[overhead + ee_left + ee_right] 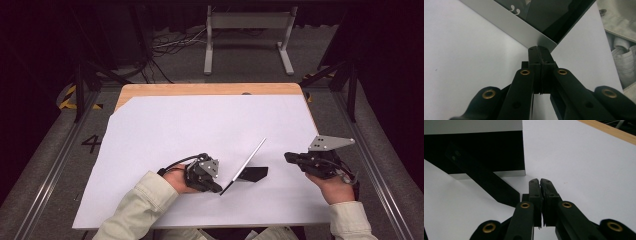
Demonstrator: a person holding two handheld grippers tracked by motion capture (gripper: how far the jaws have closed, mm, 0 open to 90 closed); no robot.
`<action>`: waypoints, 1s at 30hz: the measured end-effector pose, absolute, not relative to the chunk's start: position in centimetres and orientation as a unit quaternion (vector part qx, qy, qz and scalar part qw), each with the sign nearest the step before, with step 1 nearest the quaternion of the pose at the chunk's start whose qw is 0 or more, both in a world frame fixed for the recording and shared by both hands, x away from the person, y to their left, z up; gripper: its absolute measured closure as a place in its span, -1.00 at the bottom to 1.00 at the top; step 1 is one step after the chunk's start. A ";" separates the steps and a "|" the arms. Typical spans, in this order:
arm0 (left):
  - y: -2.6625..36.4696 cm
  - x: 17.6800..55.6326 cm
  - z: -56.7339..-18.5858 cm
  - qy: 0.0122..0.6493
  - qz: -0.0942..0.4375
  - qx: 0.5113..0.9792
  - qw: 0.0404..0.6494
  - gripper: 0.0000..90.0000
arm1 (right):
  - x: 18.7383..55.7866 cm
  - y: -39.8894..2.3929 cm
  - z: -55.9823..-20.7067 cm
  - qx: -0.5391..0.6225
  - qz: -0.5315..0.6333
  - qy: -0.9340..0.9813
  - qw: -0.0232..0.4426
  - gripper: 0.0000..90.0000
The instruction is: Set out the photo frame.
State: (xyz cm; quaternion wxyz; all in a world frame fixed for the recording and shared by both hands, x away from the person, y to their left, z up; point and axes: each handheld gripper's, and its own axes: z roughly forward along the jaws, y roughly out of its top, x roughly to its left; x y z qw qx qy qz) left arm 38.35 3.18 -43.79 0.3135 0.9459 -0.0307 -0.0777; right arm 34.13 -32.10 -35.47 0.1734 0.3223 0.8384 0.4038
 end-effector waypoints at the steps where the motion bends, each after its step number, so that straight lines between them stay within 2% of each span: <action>1: 3.0 38.2 -43.8 -0.032 -0.080 0.945 0.314 1.00 | 34.1 -32.1 -35.5 0.322 0.404 0.839 0.173 0.93; 30: 0.1 36.7 -43.8 -0.075 -0.097 0.943 0.309 1.00 | 34.2 -32.5 -35.4 0.338 0.412 0.831 0.158 0.94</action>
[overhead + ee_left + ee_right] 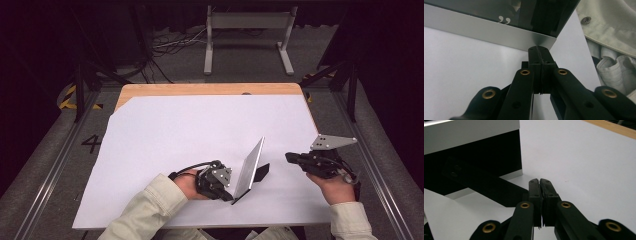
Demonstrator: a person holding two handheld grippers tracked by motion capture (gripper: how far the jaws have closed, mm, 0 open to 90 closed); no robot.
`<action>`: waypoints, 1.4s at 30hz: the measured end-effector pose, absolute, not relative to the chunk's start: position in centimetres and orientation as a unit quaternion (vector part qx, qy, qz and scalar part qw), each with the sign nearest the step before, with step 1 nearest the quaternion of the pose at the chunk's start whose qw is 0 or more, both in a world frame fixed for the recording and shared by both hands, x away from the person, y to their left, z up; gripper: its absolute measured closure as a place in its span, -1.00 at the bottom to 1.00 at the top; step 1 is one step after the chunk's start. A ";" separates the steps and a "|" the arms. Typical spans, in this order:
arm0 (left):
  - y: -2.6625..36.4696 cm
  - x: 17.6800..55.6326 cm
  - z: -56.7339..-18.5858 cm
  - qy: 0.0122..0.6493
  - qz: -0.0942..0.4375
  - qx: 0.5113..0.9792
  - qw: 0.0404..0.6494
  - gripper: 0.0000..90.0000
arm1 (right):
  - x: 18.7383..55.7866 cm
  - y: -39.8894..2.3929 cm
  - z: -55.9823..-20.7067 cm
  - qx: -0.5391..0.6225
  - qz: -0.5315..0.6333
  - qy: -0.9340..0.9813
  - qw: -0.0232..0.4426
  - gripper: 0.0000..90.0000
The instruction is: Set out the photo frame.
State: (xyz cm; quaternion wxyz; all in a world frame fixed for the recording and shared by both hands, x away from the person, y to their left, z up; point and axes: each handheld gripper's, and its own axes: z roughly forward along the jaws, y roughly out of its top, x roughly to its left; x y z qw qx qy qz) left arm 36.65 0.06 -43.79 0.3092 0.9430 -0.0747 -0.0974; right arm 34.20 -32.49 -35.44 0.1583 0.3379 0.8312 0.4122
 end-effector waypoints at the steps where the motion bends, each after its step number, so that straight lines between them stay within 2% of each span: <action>1: -0.1 36.6 -43.8 -0.077 -0.099 0.942 0.310 1.00 | 34.3 -32.6 -35.4 0.337 0.414 0.832 0.150 0.94; 18: -2.5 36.2 -43.8 -0.092 -0.108 0.940 0.311 1.00 | 33.5 -33.4 -34.8 0.342 0.419 0.827 0.154 0.94; 23: -3.0 36.1 -44.0 -0.086 -0.112 0.937 0.319 1.00 | 33.6 -33.7 -34.7 0.347 0.425 0.823 0.144 0.94; 36: -4.3 35.8 -44.1 -0.078 -0.106 0.935 0.330 1.00 | 33.2 -34.0 -33.9 0.347 0.428 0.820 0.157 0.97; 38: -4.5 35.7 -44.1 -0.079 -0.107 0.934 0.330 1.00 | 33.2 -34.2 -33.9 0.350 0.427 0.820 0.149 0.98; 41: -4.9 35.7 -44.1 -0.082 -0.106 0.934 0.331 1.00 | 33.4 -34.8 -34.0 0.392 0.441 0.801 0.107 0.98; 42: -5.1 35.7 -44.1 -0.080 -0.109 0.934 0.331 1.00 | 33.3 -34.9 -34.0 0.392 0.438 0.801 0.114 0.98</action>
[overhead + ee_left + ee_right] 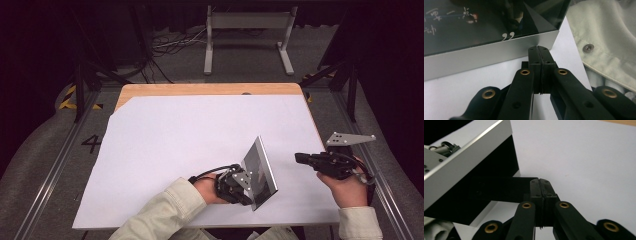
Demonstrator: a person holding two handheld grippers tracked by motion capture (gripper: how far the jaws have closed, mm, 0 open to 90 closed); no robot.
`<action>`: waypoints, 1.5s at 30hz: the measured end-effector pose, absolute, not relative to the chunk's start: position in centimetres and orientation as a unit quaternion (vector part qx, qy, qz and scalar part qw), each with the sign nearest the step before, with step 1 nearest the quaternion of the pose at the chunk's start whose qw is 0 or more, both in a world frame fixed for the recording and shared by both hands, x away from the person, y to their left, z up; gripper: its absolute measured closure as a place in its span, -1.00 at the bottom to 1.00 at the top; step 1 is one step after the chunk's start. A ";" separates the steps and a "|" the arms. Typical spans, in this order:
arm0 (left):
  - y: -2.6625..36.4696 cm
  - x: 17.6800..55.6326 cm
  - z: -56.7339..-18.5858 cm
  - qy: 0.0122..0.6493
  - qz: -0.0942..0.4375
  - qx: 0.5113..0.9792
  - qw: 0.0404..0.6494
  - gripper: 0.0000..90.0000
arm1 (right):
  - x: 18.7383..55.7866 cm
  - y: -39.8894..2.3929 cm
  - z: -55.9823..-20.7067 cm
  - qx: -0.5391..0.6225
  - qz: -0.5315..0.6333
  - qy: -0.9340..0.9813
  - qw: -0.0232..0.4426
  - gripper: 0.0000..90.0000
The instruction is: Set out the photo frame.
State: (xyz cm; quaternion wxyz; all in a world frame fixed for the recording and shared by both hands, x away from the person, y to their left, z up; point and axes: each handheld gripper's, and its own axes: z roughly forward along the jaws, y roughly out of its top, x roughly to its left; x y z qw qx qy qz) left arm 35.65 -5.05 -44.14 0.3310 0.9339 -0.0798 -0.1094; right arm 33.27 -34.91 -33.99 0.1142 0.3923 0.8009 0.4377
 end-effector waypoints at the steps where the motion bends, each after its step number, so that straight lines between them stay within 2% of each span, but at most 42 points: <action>1: -5.2 35.6 -44.1 -0.080 -0.107 0.934 0.331 1.00 | 33.2 -35.0 -34.0 0.392 0.433 0.803 0.121 0.98; 11: -6.6 35.3 -44.1 -0.084 -0.097 0.934 0.332 1.00 | 32.4 -35.7 -33.5 0.400 0.431 0.797 0.140 0.97; 45: -7.9 35.0 -44.6 -0.048 -0.039 0.926 0.373 1.00 | 32.2 -35.7 -33.3 0.401 0.433 0.795 0.143 0.93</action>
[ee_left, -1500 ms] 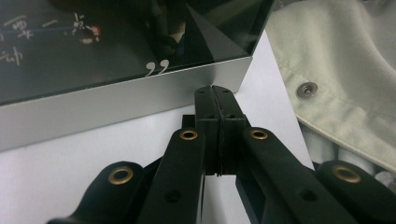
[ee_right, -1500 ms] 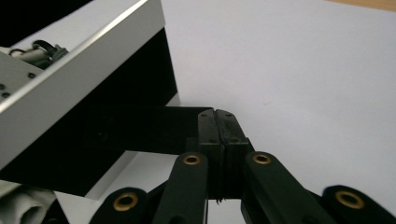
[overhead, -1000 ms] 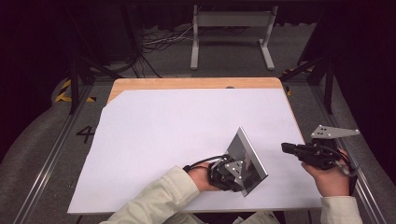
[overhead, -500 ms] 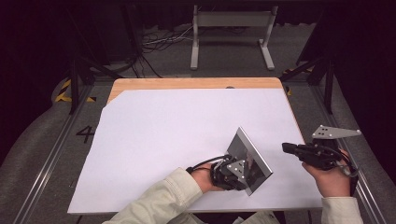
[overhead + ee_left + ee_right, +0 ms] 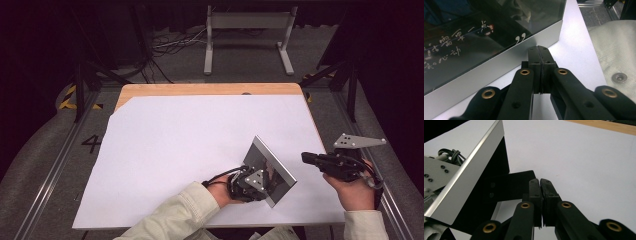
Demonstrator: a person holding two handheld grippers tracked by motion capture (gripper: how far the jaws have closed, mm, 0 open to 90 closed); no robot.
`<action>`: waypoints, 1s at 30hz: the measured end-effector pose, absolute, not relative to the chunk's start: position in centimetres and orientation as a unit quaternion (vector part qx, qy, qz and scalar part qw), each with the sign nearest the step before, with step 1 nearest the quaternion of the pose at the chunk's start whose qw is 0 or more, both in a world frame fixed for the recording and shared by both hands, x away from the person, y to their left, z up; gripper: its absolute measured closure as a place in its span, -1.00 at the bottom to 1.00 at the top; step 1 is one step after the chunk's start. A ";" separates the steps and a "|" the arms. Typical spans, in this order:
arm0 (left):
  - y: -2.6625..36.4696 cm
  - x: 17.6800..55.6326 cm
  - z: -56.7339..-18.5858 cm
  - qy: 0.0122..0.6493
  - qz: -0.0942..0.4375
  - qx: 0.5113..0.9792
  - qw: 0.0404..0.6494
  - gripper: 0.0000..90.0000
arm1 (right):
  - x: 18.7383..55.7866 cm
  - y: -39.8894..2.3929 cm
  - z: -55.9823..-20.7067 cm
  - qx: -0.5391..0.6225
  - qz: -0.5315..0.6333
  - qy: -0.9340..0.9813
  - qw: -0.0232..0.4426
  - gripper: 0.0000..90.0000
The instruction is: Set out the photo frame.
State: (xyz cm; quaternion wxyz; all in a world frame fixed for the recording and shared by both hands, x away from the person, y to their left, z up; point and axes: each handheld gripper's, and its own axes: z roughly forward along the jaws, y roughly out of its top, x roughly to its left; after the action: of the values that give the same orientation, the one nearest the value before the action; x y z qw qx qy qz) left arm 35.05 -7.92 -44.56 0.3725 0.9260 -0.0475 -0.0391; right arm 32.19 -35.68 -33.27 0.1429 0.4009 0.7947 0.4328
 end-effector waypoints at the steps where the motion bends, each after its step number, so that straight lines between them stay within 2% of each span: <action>1: -7.9 35.0 -44.6 -0.046 -0.040 0.926 0.372 1.00 | 32.2 -35.7 -33.3 0.401 0.433 0.795 0.143 0.93; 14: -6.5 35.4 -44.0 -0.031 -0.047 0.929 0.365 0.99 | 32.0 -35.8 -32.8 0.397 0.431 0.797 0.147 0.86; 30: -2.3 36.9 -42.6 -0.015 -0.045 0.926 0.374 0.94 | 31.2 -35.9 -31.3 0.382 0.426 0.808 0.140 0.76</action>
State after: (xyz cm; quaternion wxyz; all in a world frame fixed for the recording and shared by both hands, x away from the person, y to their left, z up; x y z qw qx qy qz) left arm 36.91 -2.30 -42.62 0.3738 0.9263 -0.0151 -0.0451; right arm 31.20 -35.88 -31.32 0.1399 0.3822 0.8079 0.4262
